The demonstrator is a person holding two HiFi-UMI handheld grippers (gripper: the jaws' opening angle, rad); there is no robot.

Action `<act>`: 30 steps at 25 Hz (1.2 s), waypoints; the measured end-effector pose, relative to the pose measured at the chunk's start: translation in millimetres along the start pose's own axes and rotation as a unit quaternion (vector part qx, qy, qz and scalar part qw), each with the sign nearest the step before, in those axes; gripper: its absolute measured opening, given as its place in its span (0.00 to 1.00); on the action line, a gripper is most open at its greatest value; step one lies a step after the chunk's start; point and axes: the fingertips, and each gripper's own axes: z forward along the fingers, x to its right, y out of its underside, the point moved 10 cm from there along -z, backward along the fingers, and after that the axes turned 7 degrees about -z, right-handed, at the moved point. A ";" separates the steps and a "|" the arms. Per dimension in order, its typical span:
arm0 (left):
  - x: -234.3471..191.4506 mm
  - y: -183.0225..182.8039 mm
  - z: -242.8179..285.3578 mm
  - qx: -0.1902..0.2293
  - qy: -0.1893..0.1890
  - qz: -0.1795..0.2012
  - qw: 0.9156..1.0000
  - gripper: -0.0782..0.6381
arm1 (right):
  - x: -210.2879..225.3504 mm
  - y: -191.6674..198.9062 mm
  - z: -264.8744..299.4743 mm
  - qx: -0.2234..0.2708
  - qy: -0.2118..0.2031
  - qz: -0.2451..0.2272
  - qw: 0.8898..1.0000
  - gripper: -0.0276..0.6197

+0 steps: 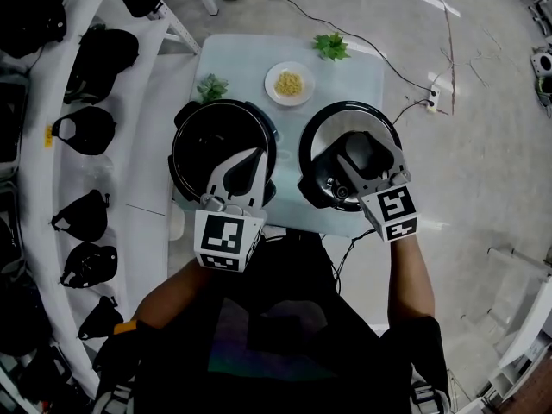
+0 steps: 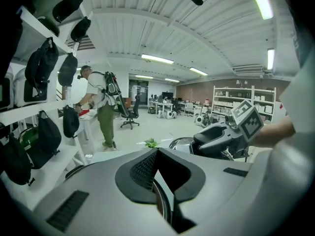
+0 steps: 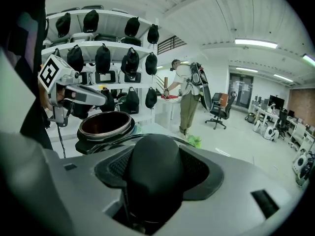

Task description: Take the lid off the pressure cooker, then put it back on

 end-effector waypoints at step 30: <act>20.8 21.5 75.8 -0.076 -0.055 -0.048 0.994 0.12 | 7.3 114.5 124.5 -0.082 -0.067 0.010 0.994 0.49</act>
